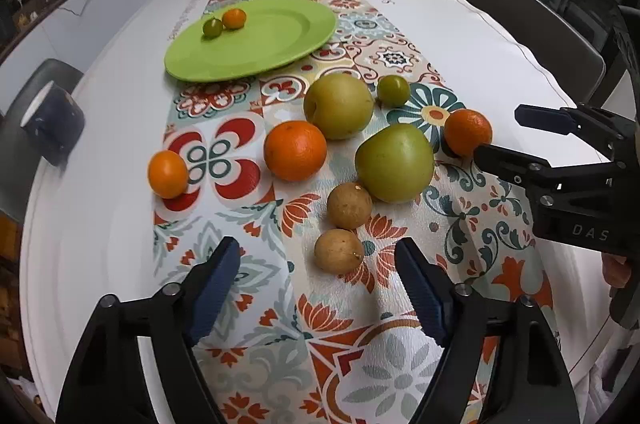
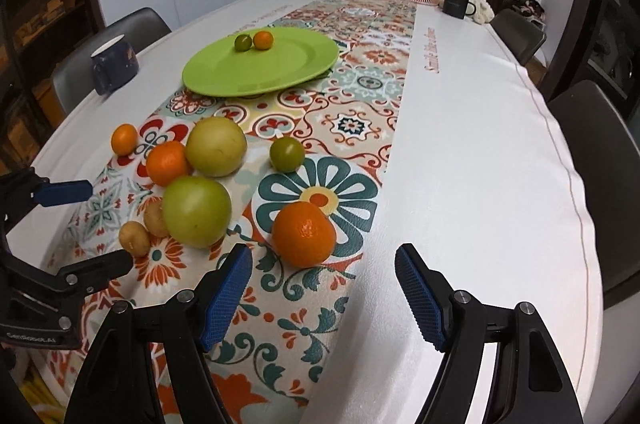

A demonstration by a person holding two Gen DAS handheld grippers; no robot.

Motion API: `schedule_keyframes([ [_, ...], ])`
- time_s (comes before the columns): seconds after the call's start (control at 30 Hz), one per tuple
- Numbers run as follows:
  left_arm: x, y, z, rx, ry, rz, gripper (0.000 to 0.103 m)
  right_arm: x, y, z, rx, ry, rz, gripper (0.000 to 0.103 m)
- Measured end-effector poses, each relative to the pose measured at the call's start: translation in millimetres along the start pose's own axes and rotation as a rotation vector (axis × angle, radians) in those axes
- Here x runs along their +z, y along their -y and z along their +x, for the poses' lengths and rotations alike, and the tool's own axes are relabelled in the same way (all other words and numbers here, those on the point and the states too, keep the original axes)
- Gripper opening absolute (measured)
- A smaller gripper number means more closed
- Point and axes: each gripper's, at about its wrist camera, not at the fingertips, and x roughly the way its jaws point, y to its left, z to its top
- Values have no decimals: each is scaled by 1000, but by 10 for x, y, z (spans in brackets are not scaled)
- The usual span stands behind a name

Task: Organize fruits
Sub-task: 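Grasp a small brown fruit with the left tool while the right tool grasps a large orange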

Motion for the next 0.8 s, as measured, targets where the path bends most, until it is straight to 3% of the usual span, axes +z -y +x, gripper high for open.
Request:
schedule_keyframes([
  [0.23,30,-23,119,-25,-24,-23,56,40,1,189,25,-25,3,68],
  [0.4,28,-7,159,-70,-34,-21,34,50,1,293,37,-44,6,58],
  [0.47,21,10,166,-81,-34,-11,29,47,-3,321,51,-51,6,49],
  [0.57,18,26,164,-84,-27,-5,28,45,-26,325,62,-48,0,40],
  [0.8,12,12,120,-91,-8,-12,28,12,-73,275,56,-39,-6,40],
])
